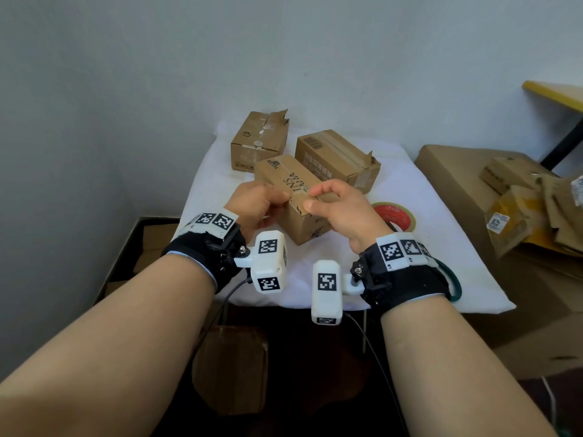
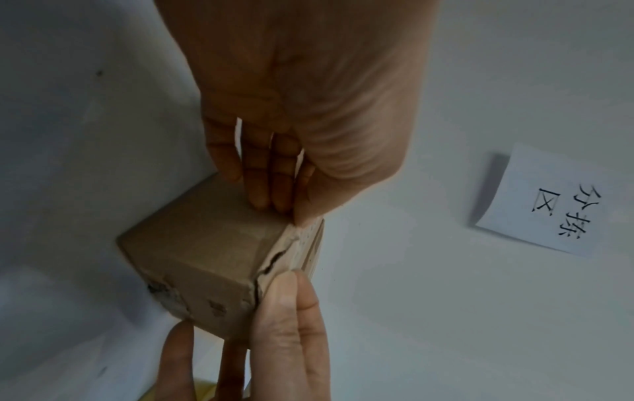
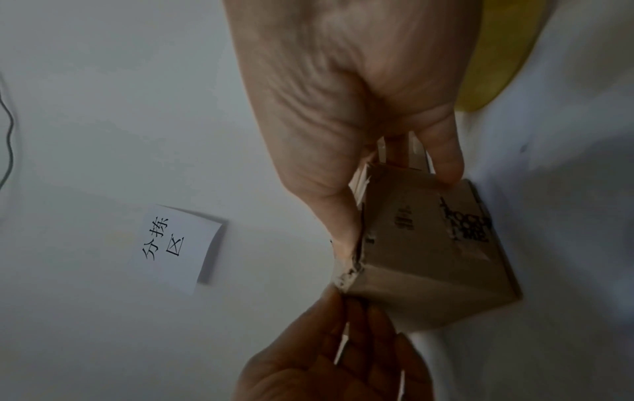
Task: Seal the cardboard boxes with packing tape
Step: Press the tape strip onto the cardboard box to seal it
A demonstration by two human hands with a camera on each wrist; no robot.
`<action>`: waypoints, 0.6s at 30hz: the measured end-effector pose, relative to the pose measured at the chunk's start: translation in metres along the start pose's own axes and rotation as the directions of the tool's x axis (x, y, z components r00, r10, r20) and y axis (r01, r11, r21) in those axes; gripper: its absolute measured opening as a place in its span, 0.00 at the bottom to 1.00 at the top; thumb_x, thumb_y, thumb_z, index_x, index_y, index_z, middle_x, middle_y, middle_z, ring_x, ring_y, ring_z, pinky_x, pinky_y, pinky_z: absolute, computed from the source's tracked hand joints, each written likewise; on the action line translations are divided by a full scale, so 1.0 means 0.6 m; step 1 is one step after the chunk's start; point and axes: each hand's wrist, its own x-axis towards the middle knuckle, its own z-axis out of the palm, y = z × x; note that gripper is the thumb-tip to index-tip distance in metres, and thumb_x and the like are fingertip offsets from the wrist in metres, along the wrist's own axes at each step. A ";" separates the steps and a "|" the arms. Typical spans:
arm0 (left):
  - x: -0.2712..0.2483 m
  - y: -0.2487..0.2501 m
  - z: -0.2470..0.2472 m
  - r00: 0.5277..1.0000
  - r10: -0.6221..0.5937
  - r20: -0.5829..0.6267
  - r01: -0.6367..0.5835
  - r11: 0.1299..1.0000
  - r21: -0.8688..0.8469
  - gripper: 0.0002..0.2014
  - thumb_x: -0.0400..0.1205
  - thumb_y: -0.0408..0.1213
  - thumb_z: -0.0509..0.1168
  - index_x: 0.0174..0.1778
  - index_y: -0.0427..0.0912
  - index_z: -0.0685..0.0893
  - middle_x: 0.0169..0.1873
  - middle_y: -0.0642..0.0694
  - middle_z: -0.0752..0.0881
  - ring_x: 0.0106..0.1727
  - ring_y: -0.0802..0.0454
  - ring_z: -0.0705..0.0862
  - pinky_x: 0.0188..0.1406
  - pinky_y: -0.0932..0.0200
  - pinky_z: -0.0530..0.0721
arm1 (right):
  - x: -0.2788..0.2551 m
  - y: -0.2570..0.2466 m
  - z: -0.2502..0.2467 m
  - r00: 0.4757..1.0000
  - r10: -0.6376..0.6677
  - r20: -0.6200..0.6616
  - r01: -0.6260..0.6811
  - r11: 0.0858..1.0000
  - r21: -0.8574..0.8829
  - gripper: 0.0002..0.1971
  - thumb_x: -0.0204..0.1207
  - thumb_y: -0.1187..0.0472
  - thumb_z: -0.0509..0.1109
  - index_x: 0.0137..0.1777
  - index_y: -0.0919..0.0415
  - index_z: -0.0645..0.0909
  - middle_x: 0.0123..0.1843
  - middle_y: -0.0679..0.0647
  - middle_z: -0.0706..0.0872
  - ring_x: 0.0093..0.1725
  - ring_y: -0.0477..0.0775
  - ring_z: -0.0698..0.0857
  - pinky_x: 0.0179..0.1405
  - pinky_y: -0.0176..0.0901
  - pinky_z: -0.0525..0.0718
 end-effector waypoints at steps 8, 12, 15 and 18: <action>-0.008 0.006 -0.019 0.961 0.244 0.132 -0.274 0.910 0.313 0.16 0.70 0.25 0.77 0.49 0.48 0.92 0.51 0.46 0.90 0.55 0.49 0.87 0.66 0.50 0.84 | 0.003 0.002 -0.002 0.999 -0.046 -0.013 0.046 0.999 0.002 0.08 0.78 0.60 0.80 0.54 0.52 0.88 0.54 0.47 0.88 0.53 0.48 0.82 0.54 0.45 0.79; 0.003 -0.001 -0.027 0.934 0.347 0.084 -0.335 0.770 0.543 0.17 0.55 0.58 0.79 0.40 0.70 0.90 0.57 0.58 0.82 0.65 0.46 0.80 0.71 0.43 0.78 | 0.003 0.001 -0.002 0.998 -0.063 0.007 0.063 0.998 0.010 0.09 0.77 0.61 0.80 0.55 0.52 0.89 0.52 0.46 0.87 0.51 0.46 0.83 0.57 0.43 0.81; 0.010 -0.004 -0.031 0.901 0.417 0.118 -0.408 0.726 0.554 0.17 0.52 0.62 0.78 0.36 0.67 0.90 0.53 0.61 0.82 0.67 0.45 0.78 0.72 0.40 0.76 | 0.004 0.002 0.001 0.997 -0.082 0.002 0.082 0.996 0.019 0.10 0.76 0.62 0.81 0.55 0.50 0.88 0.52 0.45 0.86 0.51 0.45 0.83 0.59 0.45 0.82; 0.016 -0.009 -0.034 0.881 0.442 0.167 -0.454 0.695 0.558 0.18 0.51 0.64 0.76 0.34 0.64 0.90 0.52 0.60 0.84 0.66 0.45 0.80 0.72 0.40 0.77 | 0.007 0.005 0.004 0.992 -0.122 -0.042 0.122 0.992 0.018 0.17 0.75 0.62 0.82 0.61 0.47 0.85 0.58 0.50 0.85 0.55 0.50 0.84 0.64 0.49 0.86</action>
